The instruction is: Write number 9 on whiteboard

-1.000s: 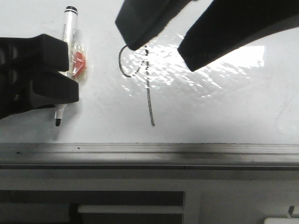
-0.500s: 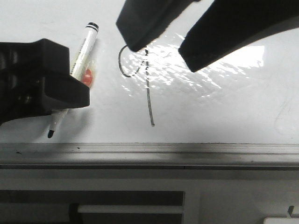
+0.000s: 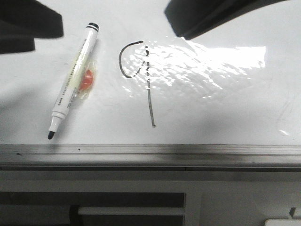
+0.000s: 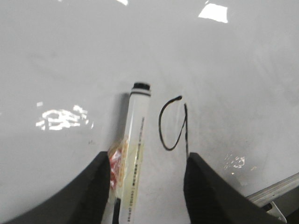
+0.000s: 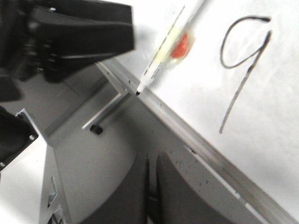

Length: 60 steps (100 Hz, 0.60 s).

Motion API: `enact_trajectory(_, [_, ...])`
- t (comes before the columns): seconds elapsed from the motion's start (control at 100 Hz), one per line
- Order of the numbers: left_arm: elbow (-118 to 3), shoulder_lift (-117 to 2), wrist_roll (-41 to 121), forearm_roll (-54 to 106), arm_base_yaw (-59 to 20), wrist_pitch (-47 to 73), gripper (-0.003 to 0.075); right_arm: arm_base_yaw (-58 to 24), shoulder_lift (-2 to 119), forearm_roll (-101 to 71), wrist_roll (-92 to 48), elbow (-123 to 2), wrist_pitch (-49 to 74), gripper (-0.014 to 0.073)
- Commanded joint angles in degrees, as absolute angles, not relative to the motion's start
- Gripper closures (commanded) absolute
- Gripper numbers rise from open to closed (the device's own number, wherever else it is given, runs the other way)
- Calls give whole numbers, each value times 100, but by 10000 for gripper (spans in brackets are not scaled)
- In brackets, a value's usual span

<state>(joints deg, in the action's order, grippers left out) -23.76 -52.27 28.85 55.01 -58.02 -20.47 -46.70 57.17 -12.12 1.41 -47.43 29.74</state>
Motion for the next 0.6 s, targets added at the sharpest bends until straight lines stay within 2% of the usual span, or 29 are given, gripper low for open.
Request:
enact_trajectory(0.0, [-2498, -4775, 3394, 5417, -5799, -2183, 501, -4684, 5382, -1009, 97, -4622, 2220, 655])
enact_trajectory(0.13, [-2295, -4102, 3812, 5407, -5799, -2124, 743, -4684, 4834, -629, 53, -4018, 1288, 655])
enact_trajectory(0.36, [-1593, -2904, 3992, 5397, -5799, -1999, 741, -4684, 3522, 446, 49, -2569, -376, 655])
enact_trajectory(0.59, [-1028, -2005, 3992, 5397, -5799, -1387, 741, -4684, 2294, 534, 49, -1540, -387, 655])
